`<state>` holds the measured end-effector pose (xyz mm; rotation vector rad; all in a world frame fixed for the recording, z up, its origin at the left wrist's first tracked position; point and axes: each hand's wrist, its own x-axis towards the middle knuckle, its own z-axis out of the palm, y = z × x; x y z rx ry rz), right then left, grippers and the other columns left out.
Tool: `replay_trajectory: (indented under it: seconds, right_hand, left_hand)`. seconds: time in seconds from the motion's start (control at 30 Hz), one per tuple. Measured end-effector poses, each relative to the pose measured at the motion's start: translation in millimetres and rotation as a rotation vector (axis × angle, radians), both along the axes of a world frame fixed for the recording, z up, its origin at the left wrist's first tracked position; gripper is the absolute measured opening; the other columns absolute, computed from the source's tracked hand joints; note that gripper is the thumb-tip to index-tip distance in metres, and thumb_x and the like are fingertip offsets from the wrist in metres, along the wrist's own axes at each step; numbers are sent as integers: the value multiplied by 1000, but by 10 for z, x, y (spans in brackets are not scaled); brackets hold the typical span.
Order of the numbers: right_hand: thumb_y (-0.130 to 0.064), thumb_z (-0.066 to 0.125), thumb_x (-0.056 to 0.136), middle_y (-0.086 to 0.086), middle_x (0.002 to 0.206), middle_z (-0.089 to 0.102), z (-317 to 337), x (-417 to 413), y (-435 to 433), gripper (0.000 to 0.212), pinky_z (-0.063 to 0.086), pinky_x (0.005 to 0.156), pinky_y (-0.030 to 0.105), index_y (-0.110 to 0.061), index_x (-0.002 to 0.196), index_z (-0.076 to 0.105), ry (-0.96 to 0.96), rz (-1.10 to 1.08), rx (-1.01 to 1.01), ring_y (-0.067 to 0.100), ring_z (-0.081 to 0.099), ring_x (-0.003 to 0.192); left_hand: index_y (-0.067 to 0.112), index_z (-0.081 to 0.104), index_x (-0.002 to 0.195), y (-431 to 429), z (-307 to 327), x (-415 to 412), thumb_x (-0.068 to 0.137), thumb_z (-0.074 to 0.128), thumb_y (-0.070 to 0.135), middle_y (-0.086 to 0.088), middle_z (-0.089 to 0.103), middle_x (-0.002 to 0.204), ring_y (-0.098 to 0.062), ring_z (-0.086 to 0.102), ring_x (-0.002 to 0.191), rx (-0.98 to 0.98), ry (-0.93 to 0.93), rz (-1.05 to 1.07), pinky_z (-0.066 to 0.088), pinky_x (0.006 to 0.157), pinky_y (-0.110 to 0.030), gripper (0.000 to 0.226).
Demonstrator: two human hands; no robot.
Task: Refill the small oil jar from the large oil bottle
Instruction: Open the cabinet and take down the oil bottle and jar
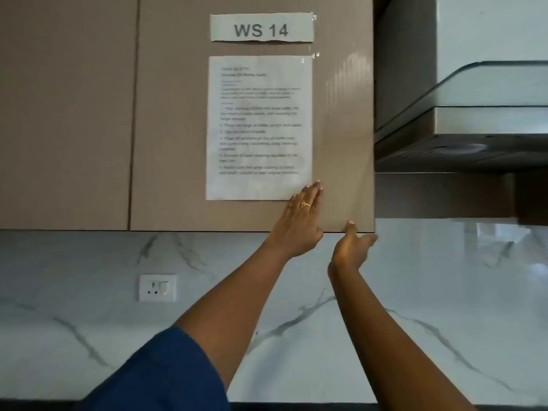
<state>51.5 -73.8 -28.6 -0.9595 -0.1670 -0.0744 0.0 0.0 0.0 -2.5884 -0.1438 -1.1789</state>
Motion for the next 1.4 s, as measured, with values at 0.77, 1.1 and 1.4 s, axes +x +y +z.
replay_trajectory:
  seconds: [0.77, 1.1, 1.4]
  right_hand:
    - [5, 62, 84, 18, 101, 66, -173, -239, -556, 23, 57, 84, 37, 1, 107, 60, 34, 394, 508, 29, 67, 95]
    - [1, 64, 83, 1, 82, 69, -255, -1334, -1031, 13, 57, 81, 31, -11, 89, 63, -78, 251, 502, 17, 69, 81]
    - [2, 70, 76, -10, 66, 58, -334, -2747, -1151, 33, 49, 67, 17, -25, 69, 53, -349, 160, 408, 4, 54, 65]
  left_hand:
    - [4, -21, 143, -1111, 302, 37, 97, 29, 48, -13, -32, 150, -28, -27, 140, -415, -155, 166, -12, 113, -40, 81]
    - [5, -24, 143, -1715, 346, -973, 69, 51, 77, -11, -31, 150, -26, -27, 140, -554, -173, 135, -7, 113, -41, 127]
    - [2, 26, 141, -2085, 410, -2455, 78, 66, 42, -17, 43, 137, -30, 49, 120, -638, -426, 124, 48, 79, -29, 84]
